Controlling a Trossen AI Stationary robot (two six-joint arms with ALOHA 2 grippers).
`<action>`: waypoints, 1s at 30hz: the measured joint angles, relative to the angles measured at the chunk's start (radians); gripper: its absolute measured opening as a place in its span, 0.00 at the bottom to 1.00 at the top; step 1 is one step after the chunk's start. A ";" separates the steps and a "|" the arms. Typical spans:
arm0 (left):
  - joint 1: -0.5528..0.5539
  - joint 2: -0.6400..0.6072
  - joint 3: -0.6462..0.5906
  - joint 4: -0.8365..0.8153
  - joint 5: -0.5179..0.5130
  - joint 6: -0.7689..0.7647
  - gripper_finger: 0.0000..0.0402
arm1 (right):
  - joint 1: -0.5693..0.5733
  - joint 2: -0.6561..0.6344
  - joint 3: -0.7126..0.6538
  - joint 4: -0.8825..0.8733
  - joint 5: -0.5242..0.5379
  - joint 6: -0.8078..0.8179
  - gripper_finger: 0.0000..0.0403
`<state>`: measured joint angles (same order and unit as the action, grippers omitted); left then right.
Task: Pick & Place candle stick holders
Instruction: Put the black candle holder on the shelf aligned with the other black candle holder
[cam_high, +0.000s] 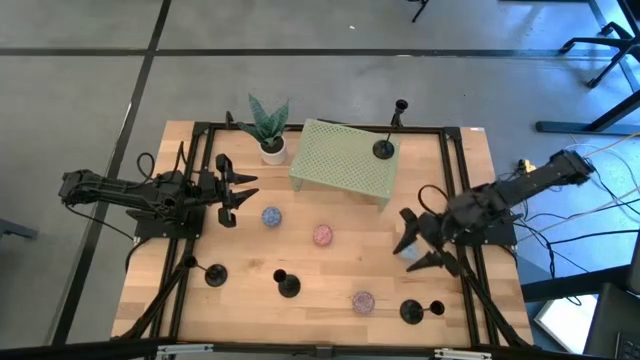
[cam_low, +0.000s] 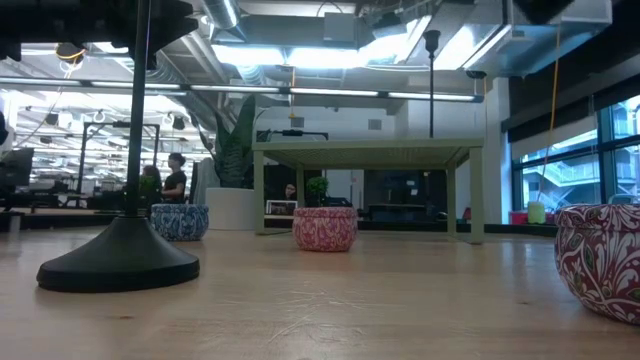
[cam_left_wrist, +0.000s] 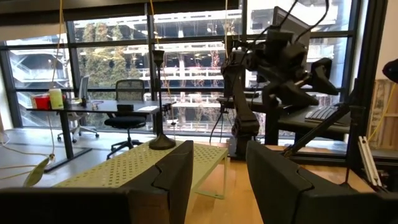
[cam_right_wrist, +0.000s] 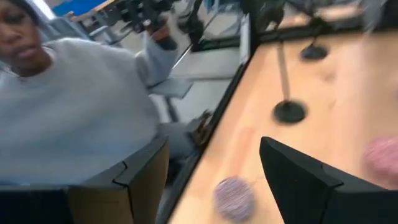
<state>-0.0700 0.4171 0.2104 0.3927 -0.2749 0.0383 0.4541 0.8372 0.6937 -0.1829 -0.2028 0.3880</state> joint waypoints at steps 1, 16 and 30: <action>0.000 0.000 0.000 0.000 0.000 0.000 0.36 | 0.020 -0.003 0.000 -0.017 0.000 0.046 0.63; 0.000 0.000 0.000 0.000 0.000 -0.068 0.36 | 0.126 -0.002 0.000 -0.221 -0.038 0.446 0.63; 0.000 0.000 0.000 0.000 0.000 -0.070 0.36 | 0.178 0.004 0.000 -0.485 -0.236 0.892 0.63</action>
<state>-0.0704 0.4171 0.2103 0.3925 -0.2752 -0.0315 0.6324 0.8415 0.6937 -0.6680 -0.4384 1.2798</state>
